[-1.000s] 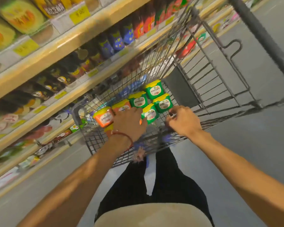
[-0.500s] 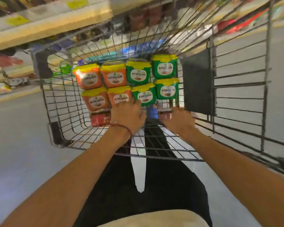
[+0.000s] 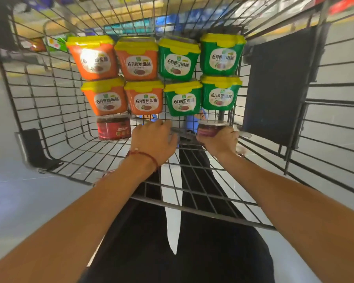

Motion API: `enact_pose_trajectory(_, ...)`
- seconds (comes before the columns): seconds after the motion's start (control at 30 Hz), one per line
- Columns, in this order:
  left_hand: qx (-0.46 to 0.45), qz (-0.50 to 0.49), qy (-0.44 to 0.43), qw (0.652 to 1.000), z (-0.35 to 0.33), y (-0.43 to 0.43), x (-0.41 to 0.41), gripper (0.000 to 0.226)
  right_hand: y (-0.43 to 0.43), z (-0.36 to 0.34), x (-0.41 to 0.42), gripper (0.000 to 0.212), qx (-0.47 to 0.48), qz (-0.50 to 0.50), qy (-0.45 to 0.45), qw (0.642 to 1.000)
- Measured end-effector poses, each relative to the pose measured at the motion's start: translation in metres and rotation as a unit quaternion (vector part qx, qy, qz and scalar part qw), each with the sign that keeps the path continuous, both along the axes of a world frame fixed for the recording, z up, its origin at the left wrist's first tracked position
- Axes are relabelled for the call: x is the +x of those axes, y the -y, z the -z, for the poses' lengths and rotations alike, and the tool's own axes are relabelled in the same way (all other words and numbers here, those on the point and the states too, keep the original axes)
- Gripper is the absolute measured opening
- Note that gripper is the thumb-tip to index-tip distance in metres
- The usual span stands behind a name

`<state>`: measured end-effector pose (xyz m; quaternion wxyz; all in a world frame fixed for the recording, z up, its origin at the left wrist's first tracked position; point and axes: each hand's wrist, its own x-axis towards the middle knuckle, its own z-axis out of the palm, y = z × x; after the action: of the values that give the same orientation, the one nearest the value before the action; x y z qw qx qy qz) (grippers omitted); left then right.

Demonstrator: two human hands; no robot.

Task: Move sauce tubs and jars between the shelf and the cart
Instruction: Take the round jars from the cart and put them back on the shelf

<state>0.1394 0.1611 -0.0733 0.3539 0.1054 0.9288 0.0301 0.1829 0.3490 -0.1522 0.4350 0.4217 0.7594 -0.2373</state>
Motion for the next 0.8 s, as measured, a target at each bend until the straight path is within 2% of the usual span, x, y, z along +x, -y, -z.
enact_pose_trajectory(0.1, 0.001, 0.005, 0.005, 1.000, 0.005, 0.006, -0.002, 0.040, 0.004, 0.007, -0.003, 0.118, -0.012, 0.014, 0.018, 1.000)
enact_pose_trajectory(0.3, -0.003, 0.008, -0.012, 1.000, 0.008, 0.021, -0.013, 0.035, 0.014, 0.020, -0.006, 0.117, -0.018, 0.063, -0.015, 0.998)
enact_pose_trajectory(0.5, 0.001, -0.004, -0.019, 1.000, -0.002, 0.048, -0.024, 0.035, 0.020, 0.053, 0.020, 0.127, -0.103, 0.062, -0.021, 0.993)
enact_pose_trajectory(0.6, 0.000, -0.008, -0.022, 1.000, -0.008, 0.070, -0.031, 0.035, 0.048, 0.013, 0.007, 0.107, -0.171, 0.092, -0.054, 0.980)
enact_pose_trajectory(0.7, -0.012, -0.043, -0.012, 0.999, -0.007, 0.097, -0.036, 0.036, 0.077, -0.038, -0.019, 0.086, -0.182, 0.091, -0.106, 0.973)
enact_pose_trajectory(0.8, -0.059, -0.077, 0.033, 0.995, 0.004, 0.123, -0.034, 0.051, 0.099, -0.060, -0.031, 0.075, -0.209, 0.109, -0.154, 0.959)
